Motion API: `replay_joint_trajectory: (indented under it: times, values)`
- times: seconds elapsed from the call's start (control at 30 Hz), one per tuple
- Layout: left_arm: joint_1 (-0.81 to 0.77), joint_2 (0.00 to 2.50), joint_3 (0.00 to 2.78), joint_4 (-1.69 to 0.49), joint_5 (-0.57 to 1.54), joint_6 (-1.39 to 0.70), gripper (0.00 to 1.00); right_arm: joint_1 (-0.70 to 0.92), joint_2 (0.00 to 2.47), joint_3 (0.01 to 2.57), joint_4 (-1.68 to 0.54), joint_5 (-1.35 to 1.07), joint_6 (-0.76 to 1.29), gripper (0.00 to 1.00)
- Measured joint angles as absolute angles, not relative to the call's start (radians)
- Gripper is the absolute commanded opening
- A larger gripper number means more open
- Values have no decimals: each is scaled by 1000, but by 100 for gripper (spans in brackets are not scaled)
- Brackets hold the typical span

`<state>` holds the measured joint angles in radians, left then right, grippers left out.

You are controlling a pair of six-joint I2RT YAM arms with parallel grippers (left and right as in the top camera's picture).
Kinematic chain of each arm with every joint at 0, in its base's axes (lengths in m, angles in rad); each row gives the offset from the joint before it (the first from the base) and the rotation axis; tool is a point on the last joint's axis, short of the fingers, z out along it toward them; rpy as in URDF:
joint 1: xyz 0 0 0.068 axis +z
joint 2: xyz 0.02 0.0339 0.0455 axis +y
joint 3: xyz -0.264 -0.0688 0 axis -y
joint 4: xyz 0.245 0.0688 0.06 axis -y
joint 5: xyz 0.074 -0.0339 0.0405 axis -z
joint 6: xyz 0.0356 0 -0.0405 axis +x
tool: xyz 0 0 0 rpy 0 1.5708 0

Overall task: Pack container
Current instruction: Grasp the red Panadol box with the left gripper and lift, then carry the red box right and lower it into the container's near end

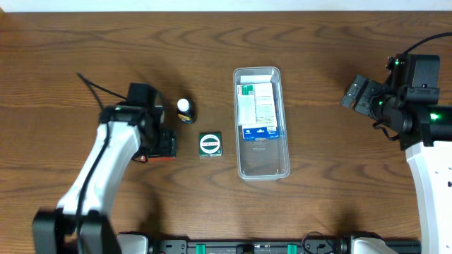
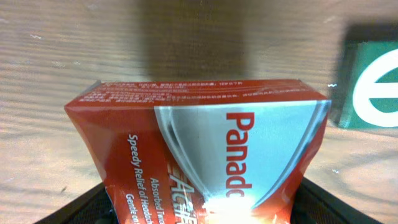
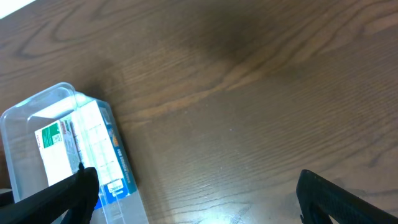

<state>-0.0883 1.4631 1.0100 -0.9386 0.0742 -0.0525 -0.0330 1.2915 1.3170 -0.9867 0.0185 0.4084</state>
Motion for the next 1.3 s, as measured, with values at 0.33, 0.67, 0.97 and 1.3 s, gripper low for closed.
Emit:
replay_joint_trajectory:
  times: [0.33, 0.67, 0.97, 1.3]
  values:
    - [-143, 1213, 1062, -1010, 156, -118, 76, -33, 1291, 1317, -987, 19, 408, 99]
    - [-486, 1176, 1069, -838, 176, -290, 72, -33, 1291, 1317, -987, 18, 408, 99]
    - [-745, 1221, 1074, -680, 93, -431, 72, -33, 1291, 1317, -987, 19, 408, 99]
    - [-852, 1403, 1075, -585, 73, -496, 72, -33, 1291, 1317, -987, 19, 408, 99]
